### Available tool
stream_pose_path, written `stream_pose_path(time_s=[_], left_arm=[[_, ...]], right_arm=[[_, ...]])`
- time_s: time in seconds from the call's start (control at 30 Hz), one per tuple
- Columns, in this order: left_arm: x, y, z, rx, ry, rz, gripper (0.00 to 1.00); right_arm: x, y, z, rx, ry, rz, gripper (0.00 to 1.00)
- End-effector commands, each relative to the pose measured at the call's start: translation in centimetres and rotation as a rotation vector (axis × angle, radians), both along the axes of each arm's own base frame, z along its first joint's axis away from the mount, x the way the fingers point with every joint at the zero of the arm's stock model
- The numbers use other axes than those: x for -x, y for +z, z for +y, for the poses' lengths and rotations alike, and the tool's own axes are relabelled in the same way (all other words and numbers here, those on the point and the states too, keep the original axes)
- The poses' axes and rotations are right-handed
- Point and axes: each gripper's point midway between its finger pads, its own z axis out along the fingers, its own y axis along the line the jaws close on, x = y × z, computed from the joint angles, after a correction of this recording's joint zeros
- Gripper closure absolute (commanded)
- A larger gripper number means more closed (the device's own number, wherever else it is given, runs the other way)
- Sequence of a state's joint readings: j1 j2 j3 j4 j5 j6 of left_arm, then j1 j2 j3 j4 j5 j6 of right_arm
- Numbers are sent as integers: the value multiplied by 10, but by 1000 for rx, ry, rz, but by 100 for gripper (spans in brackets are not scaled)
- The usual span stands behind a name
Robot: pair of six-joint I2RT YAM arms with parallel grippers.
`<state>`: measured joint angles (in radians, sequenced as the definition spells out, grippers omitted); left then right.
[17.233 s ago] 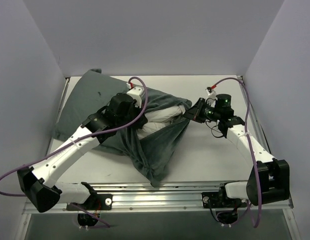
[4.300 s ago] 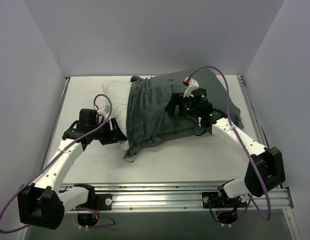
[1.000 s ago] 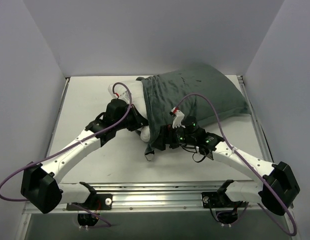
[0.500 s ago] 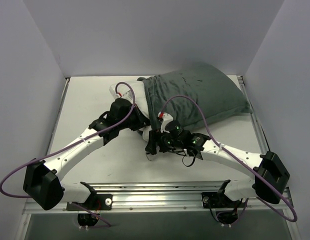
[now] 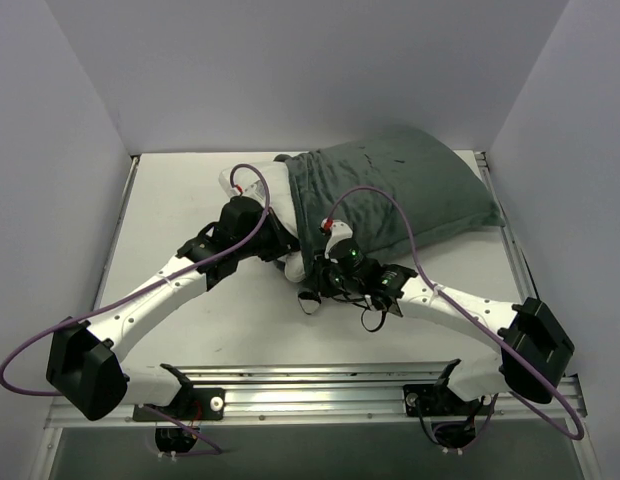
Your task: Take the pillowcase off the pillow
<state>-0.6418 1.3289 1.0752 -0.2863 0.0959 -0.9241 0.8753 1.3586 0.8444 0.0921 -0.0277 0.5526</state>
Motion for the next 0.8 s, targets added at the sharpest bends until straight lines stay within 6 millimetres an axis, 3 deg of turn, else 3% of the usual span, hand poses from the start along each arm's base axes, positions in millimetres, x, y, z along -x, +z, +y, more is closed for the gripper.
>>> stream_pose_path(time_s=[0.0,0.03,0.17,0.2,0.27,0.3,0.37,0.57,0.7,0.77], left_arm=[[-10,69,-10,123,-12,-172,98],[-9,65,-9,109,-15,-164,98],[-9,54,10,45,-15,-117,98],[-2,54,12,50,-50,-87,98],[5,47,23,39,-81,-39,98],[6,51,33,55,-89,-23,98],[11,51,48,34,-106,-18,98],[49,57,115,-12,-79,38,98],[67,80,160,-39,17,-18,98],[66,94,188,-82,115,-63,98]], right_arm=[[-27,9,-8,-49,-95,-50,95],[-31,10,-14,-55,-113,-52,100],[-55,6,-61,-30,-242,-50,100],[-68,3,-88,-11,-319,-40,100],[-82,5,-119,2,-405,-31,100],[-95,5,-150,12,-491,-16,100],[-102,8,-173,0,-548,1,100],[-117,22,-258,-61,-835,42,100],[-123,39,-310,-116,-996,28,100],[-126,53,-335,-131,-1069,0,100]])
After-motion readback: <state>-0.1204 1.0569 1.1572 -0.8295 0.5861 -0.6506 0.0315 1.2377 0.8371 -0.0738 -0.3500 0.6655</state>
